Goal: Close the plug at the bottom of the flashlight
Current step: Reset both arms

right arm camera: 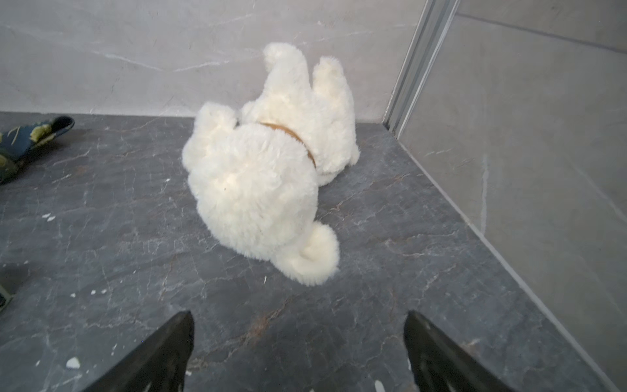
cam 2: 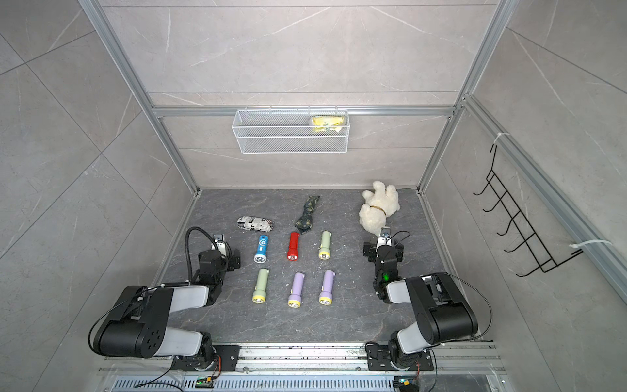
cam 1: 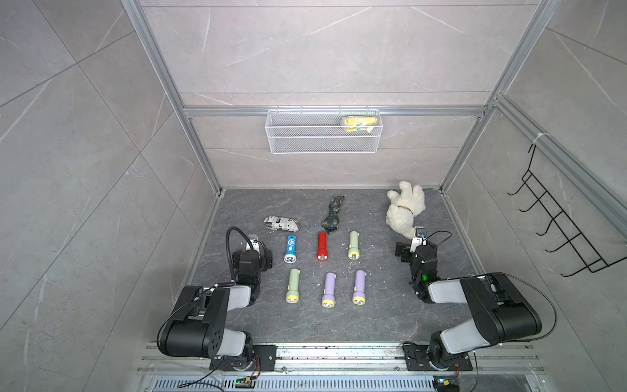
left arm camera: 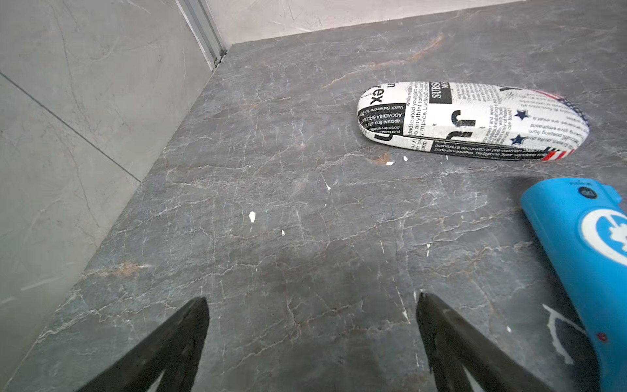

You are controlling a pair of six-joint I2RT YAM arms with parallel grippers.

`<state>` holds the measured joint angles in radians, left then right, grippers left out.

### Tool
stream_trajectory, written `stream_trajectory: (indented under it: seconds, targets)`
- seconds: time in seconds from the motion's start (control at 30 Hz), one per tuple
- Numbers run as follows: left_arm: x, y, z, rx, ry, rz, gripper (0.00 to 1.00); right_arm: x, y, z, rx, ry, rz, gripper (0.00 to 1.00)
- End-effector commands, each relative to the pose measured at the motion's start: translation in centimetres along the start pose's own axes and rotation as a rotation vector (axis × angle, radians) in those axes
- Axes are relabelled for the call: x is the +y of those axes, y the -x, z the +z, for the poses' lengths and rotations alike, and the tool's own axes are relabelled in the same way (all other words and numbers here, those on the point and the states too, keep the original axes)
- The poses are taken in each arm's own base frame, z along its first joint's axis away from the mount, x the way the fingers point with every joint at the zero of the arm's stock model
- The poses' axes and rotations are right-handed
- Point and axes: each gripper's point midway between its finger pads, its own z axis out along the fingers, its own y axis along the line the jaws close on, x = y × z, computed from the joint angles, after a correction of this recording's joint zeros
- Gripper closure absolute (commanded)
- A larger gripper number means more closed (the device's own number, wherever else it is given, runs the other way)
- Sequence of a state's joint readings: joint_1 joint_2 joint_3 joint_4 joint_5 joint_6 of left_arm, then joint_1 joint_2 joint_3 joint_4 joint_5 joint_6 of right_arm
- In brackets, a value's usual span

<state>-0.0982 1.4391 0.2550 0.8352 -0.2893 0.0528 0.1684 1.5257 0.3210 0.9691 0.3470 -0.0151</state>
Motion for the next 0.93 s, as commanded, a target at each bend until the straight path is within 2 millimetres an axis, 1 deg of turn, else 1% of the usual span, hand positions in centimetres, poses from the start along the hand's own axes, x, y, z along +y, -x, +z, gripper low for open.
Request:
stream_trajectory:
  seconds: [0.0, 0.03, 0.07, 0.1, 0.17, 0.2, 0.27, 0.9]
  targets:
    - [0.3, 3.6, -0.4, -0.242, -0.052, -0.052, 0.01, 0.9, 0.4, 0.1, -0.025, 0.050, 0.019, 0.00]
    - [0.3, 3.3, -0.2, -0.217, -0.053, -0.054, 0.01, 0.9, 0.0, 0.1, 0.007, 0.052, 0.020, 0.00]
    - [0.3, 2.8, 0.0, -0.160, -0.056, -0.054, 0.01, 0.9, 0.0, 0.1, -0.002, 0.052, 0.022, 0.00]
    - [0.0, 3.0, 0.5, -0.131, -0.064, -0.046, 0.01, 0.8, 0.4, 0.2, -0.032, 0.047, 0.019, 0.00]
    - [0.5, 3.3, 1.3, -0.125, -0.044, -0.054, 0.01, 1.0, 0.1, 0.1, -0.007, 0.055, 0.021, 0.00]
    - [0.7, 3.0, 1.4, -0.093, -0.039, -0.068, 0.01, 0.9, 0.3, 0.1, -0.028, 0.051, 0.017, 0.00]
    - [0.9, 3.2, 1.7, -0.099, -0.033, -0.075, 0.00, 1.1, 0.3, -0.1, -0.027, 0.067, 0.013, 0.00]
    - [1.5, 3.0, 2.2, -0.061, -0.027, -0.105, 0.00, 1.3, 0.2, 0.1, -0.017, 0.076, 0.011, 0.00]
